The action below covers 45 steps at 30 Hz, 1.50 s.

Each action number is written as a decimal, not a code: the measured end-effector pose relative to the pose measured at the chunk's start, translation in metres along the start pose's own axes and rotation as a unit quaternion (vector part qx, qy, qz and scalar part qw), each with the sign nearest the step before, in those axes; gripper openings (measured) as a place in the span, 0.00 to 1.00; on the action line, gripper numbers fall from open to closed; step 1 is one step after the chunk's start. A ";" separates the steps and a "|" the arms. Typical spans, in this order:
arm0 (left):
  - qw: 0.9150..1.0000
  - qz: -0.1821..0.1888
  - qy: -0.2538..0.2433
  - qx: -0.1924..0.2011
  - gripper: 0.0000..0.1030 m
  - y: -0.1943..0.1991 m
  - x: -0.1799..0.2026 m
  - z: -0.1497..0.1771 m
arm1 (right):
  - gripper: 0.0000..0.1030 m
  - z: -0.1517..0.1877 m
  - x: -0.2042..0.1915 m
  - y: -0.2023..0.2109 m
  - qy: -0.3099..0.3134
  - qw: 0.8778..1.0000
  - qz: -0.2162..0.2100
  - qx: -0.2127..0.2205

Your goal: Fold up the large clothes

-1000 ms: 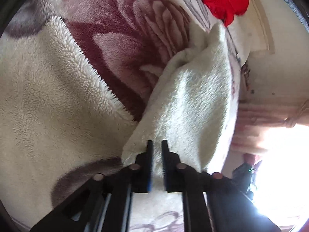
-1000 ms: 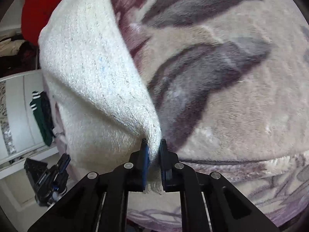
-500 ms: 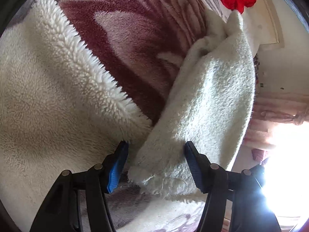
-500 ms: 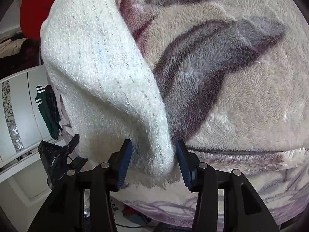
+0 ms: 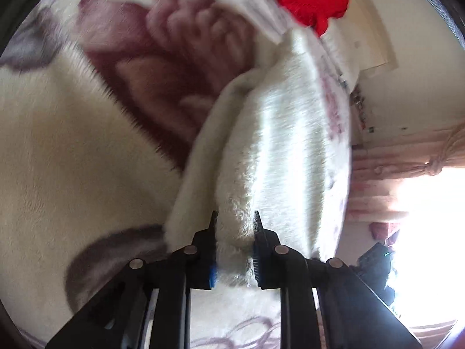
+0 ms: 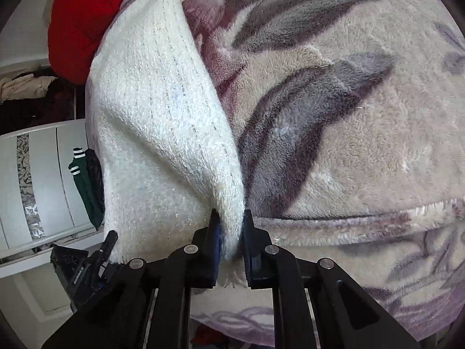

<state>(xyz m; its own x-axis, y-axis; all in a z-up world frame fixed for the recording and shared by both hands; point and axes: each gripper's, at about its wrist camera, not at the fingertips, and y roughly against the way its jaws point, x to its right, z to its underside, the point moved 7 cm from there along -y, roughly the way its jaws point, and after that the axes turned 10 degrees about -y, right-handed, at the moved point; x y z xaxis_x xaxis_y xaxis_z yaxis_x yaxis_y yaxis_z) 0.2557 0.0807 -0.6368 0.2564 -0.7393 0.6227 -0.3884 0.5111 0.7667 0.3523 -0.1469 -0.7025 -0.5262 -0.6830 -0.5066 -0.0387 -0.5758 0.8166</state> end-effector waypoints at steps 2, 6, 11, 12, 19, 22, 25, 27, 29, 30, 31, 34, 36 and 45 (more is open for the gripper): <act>0.999 -0.017 0.015 -0.024 0.15 -0.024 -0.021 0.013 | 0.12 -0.002 0.016 -0.010 -0.010 0.999 0.028 -0.011; 1.000 -0.006 0.022 -0.021 0.16 -0.030 -0.027 0.008 | 0.14 -0.007 0.026 -0.030 -0.011 0.998 0.048 -0.051; 0.999 0.003 0.017 -0.034 0.21 -0.019 -0.019 0.005 | 0.18 -0.025 -0.017 0.000 0.057 0.997 0.059 -0.009; 0.999 0.004 0.024 -0.035 0.27 -0.016 -0.019 0.005 | 0.30 -0.029 -0.029 0.005 0.067 0.996 0.059 0.000; 0.999 -0.035 0.013 0.013 0.39 0.008 -0.016 -0.013 | 0.38 -0.081 -0.154 -0.013 0.138 0.990 0.010 0.022; 0.993 -0.115 -0.027 0.026 0.39 0.004 -0.028 -0.024 | 0.21 -0.111 -0.213 -0.060 0.212 0.974 0.071 0.029; 0.979 -0.196 -0.042 0.045 0.39 0.001 -0.055 -0.031 | 0.19 -0.130 -0.228 -0.127 0.254 0.951 0.175 -0.013; 0.971 -0.234 -0.040 0.035 0.39 -0.010 -0.082 -0.031 | 0.19 -0.137 -0.218 -0.156 0.248 0.946 0.207 -0.042; 0.968 -0.249 -0.029 0.010 0.39 -0.025 -0.105 -0.028 | 0.18 -0.142 -0.220 -0.163 0.251 0.942 0.216 -0.045; 0.971 -0.239 -0.025 0.013 0.40 -0.031 -0.112 -0.028 | 0.18 -0.142 -0.222 -0.161 0.248 0.943 0.216 -0.049; 0.973 -0.230 -0.025 0.020 0.45 -0.033 -0.114 -0.030 | 0.18 -0.141 -0.226 -0.155 0.252 0.943 0.213 -0.049; 0.974 -0.220 -0.038 0.030 0.54 -0.037 -0.113 -0.032 | 0.18 -0.132 -0.239 -0.119 0.274 0.941 0.197 -0.038; 0.976 -0.211 -0.040 0.043 0.57 -0.039 -0.115 -0.030 | 0.18 -0.130 -0.244 -0.084 0.273 0.947 0.166 -0.013; 0.972 -0.216 -0.077 0.041 0.57 0.003 -0.036 -0.112 | 0.15 -0.165 -0.222 -0.012 0.197 0.975 0.096 0.031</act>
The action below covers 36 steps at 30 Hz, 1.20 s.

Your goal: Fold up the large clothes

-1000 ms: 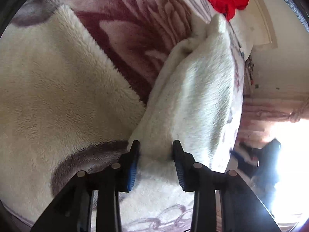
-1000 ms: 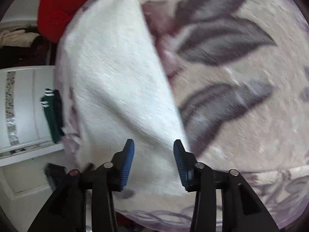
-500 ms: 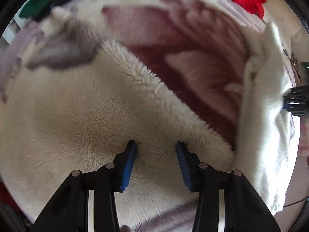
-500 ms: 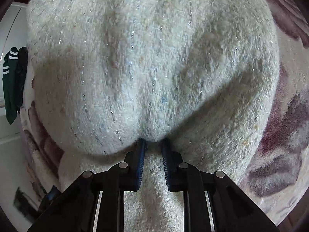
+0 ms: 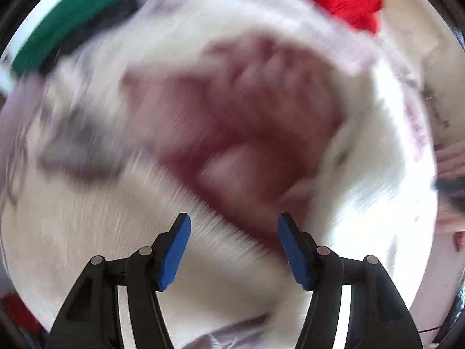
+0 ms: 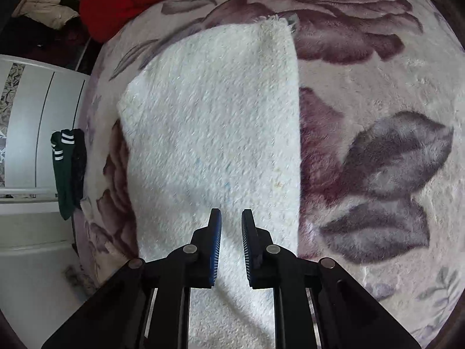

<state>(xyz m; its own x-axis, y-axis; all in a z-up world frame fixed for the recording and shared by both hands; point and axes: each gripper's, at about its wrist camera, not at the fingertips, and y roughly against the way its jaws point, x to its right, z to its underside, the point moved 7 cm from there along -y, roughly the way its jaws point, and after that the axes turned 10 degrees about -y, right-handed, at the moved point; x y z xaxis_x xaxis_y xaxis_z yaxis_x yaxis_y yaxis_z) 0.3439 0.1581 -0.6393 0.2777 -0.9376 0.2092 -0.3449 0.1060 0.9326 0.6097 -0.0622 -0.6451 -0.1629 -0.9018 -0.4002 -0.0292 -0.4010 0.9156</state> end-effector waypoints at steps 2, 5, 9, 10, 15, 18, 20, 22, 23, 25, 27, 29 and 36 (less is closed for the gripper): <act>0.999 0.015 -0.034 0.002 0.57 0.004 0.039 -0.049 | 0.15 -0.004 -0.004 -0.013 -0.014 1.000 -0.003 -0.008; 0.994 0.039 -0.102 -0.006 0.57 -0.012 0.101 -0.092 | 0.15 -0.008 -0.002 -0.038 -0.022 1.000 0.013 -0.011; 0.982 0.039 -0.176 -0.063 0.13 -0.079 0.176 -0.113 | 0.15 -0.012 -0.005 -0.064 -0.025 0.999 0.022 -0.017; 0.979 0.023 -0.190 -0.076 0.13 -0.095 0.184 -0.110 | 0.15 -0.014 -0.004 -0.070 -0.026 0.999 0.025 -0.015; 0.976 -0.009 -0.198 -0.093 0.13 -0.137 0.185 -0.110 | 0.01 -0.011 0.009 -0.104 -0.026 0.996 0.074 -0.031; 0.976 -0.008 -0.201 -0.086 0.13 -0.151 0.185 -0.106 | 0.00 -0.012 0.013 -0.124 -0.027 0.995 0.090 -0.033; 0.974 -0.017 -0.211 -0.077 0.13 -0.152 0.189 -0.110 | 0.00 -0.012 0.013 -0.136 -0.019 0.994 0.104 -0.023; 0.974 -0.026 -0.214 -0.073 0.13 -0.145 0.193 -0.115 | 0.00 -0.010 0.010 -0.136 -0.004 0.993 0.118 -0.015; 0.975 -0.027 -0.209 -0.073 0.13 -0.135 0.193 -0.117 | 0.00 -0.009 0.008 -0.132 0.000 0.993 0.117 -0.020; 0.976 -0.019 -0.212 -0.053 0.13 -0.105 0.199 -0.125 | 0.00 -0.008 0.004 -0.116 0.002 0.995 0.092 -0.038; 0.977 0.010 -0.209 -0.028 0.15 -0.076 0.206 -0.136 | 0.00 -0.014 0.004 -0.087 -0.002 0.998 0.051 -0.035; 0.980 0.045 -0.193 -0.025 0.23 -0.071 0.215 -0.151 | 0.00 -0.024 0.004 -0.055 -0.007 1.000 0.014 -0.010; 0.979 0.005 -0.186 -0.088 0.43 -0.154 0.202 -0.170 | 0.00 -0.063 0.023 -0.081 -0.040 0.999 0.015 -0.031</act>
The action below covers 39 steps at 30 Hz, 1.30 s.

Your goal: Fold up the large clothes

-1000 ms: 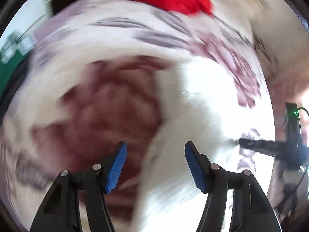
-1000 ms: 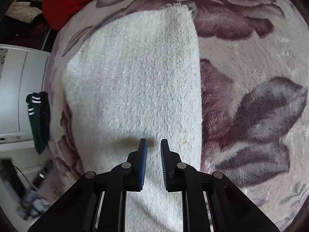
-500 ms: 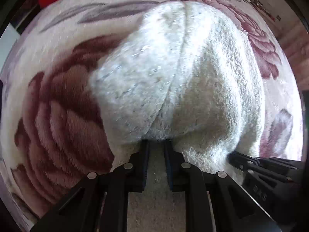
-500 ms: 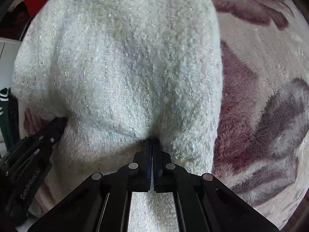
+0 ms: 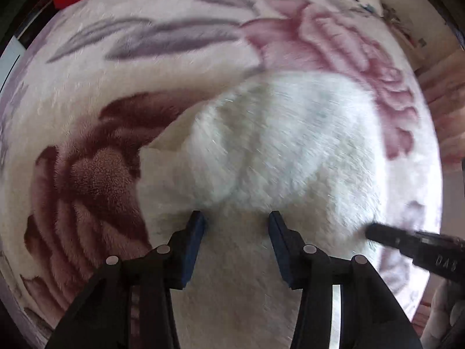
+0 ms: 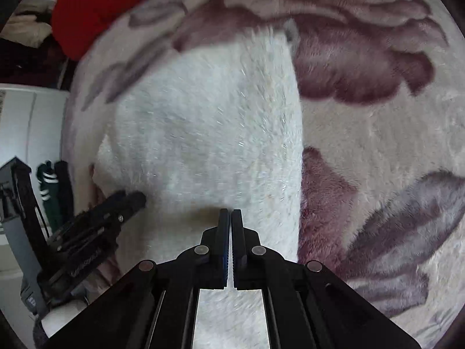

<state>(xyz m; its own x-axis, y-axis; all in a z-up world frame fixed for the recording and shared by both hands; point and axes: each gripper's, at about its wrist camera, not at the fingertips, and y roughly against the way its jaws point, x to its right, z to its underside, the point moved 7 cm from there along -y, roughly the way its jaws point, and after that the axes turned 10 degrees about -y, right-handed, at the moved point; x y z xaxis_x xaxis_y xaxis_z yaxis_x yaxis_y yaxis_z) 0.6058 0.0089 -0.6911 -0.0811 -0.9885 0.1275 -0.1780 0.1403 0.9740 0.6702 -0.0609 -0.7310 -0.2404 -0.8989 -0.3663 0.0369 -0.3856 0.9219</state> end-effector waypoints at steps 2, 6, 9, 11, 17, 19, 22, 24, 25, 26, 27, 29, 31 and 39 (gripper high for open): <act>1.000 0.011 -0.005 0.007 0.43 -0.006 -0.003 0.001 | 0.00 -0.005 0.002 -0.021 0.013 0.999 0.026 -0.017; 0.999 0.015 -0.021 0.019 0.44 -0.015 -0.007 0.000 | 0.00 0.000 0.002 -0.053 0.037 0.996 0.080 0.008; 0.999 0.014 -0.011 0.027 0.41 0.019 -0.005 -0.002 | 0.00 0.006 -0.005 -0.043 0.035 0.995 0.091 0.019; 0.998 0.027 -0.019 0.053 0.41 0.055 0.003 0.009 | 0.00 0.014 -0.021 -0.019 0.037 0.996 0.082 0.020; 0.999 0.006 -0.036 0.019 0.17 0.039 0.008 0.062 | 0.00 0.092 -0.049 0.003 0.076 0.996 -0.023 -0.037; 1.000 0.026 -0.004 0.010 0.17 0.014 -0.007 0.071 | 0.00 0.109 -0.049 -0.036 0.080 0.994 0.013 -0.069; 0.999 0.024 -0.010 0.027 0.18 0.001 -0.009 0.070 | 0.00 0.118 -0.042 -0.070 0.083 0.994 0.044 -0.051; 0.999 0.028 -0.012 0.037 0.18 -0.002 -0.010 0.070 | 0.00 0.114 -0.040 -0.077 0.064 0.996 0.050 -0.047; 0.998 0.039 -0.009 0.042 0.18 -0.001 -0.012 0.069 | 0.00 0.108 -0.040 -0.079 0.061 0.996 0.052 -0.047; 0.998 0.048 -0.007 0.046 0.18 0.002 -0.013 0.069 | 0.00 0.110 -0.040 -0.079 0.068 0.995 0.055 -0.045; 0.997 0.059 -0.005 0.050 0.19 0.011 -0.015 0.069 | 0.00 0.109 -0.040 -0.078 0.065 0.995 0.055 -0.045; 0.995 0.085 0.005 0.053 0.19 0.038 -0.019 0.074 | 0.00 0.108 -0.058 -0.066 0.039 0.998 0.030 -0.050; 0.990 0.113 0.025 0.078 0.22 0.075 -0.026 0.080 | 0.08 0.121 -0.047 -0.033 0.022 0.998 -0.007 -0.060; 0.975 0.196 0.096 0.050 0.74 0.104 -0.056 0.182 | 0.86 0.232 0.042 0.047 -0.033 0.997 -0.060 -0.045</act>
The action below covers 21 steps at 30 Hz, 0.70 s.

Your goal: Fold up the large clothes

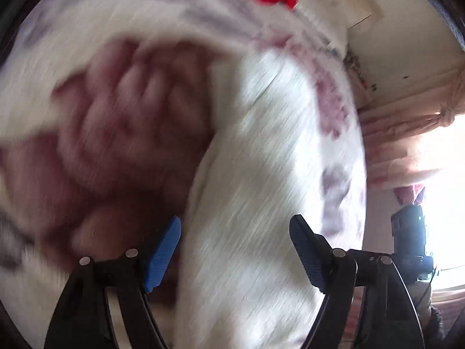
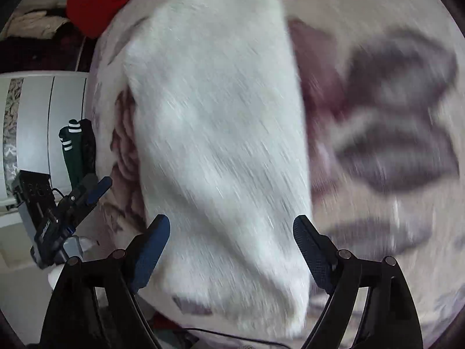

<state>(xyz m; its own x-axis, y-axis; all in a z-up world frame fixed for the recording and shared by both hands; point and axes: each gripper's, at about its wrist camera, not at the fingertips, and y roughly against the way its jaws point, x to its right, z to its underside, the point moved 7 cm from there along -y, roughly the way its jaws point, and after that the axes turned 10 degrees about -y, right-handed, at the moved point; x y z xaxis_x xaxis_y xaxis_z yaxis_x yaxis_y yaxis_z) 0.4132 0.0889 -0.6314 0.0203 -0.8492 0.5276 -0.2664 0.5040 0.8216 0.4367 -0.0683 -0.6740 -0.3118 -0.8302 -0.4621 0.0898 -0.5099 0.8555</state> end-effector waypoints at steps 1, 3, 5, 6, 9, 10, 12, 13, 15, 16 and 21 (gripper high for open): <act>1.000 0.002 0.014 -0.018 0.74 -0.006 -0.012 0.024 | 0.86 0.016 0.015 -0.006 -0.020 1.000 -0.004 -0.011; 0.997 0.015 0.041 -0.061 0.74 -0.022 -0.025 0.065 | 0.86 0.050 0.042 -0.027 -0.062 0.997 -0.020 -0.037; 0.994 0.041 0.057 -0.088 0.74 -0.042 -0.027 0.097 | 0.86 0.073 0.071 -0.058 -0.102 0.991 -0.047 -0.068; 0.993 0.046 0.054 -0.090 0.73 -0.047 -0.026 0.105 | 0.86 0.084 0.082 -0.072 -0.121 0.988 -0.061 -0.077; 0.996 0.041 0.034 -0.065 0.73 -0.050 -0.019 0.107 | 0.86 0.100 0.088 -0.101 -0.151 0.973 -0.150 -0.091; 0.996 0.041 0.032 -0.065 0.73 -0.051 -0.016 0.105 | 0.85 0.096 0.084 -0.109 -0.150 0.970 -0.173 -0.086; 0.997 0.037 0.022 -0.060 0.70 -0.053 -0.006 0.103 | 0.79 0.091 0.075 -0.122 -0.158 0.962 -0.208 -0.079; 0.997 0.038 0.015 -0.060 0.52 -0.056 0.002 0.105 | 0.53 0.089 0.064 -0.135 -0.158 0.959 -0.220 -0.078; 0.998 0.001 -0.007 -0.062 0.38 -0.058 0.014 0.106 | 0.28 0.089 0.051 -0.148 -0.162 0.957 -0.227 -0.074; 0.998 -0.005 -0.013 -0.058 0.23 -0.056 0.018 0.105 | 0.25 0.087 0.033 -0.167 -0.165 0.958 -0.222 -0.071; 0.999 0.021 0.039 -0.016 0.14 -0.020 0.036 0.114 | 0.19 0.116 0.007 -0.159 -0.166 0.957 -0.230 -0.063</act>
<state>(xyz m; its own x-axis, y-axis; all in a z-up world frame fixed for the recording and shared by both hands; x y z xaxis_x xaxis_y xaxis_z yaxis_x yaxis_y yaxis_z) 0.3094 0.0306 -0.6540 0.0857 -0.8130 0.5759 -0.2383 0.5445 0.8042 0.3102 0.0330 -0.7861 -0.6275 -0.4051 -0.6649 -0.0226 -0.8441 0.5357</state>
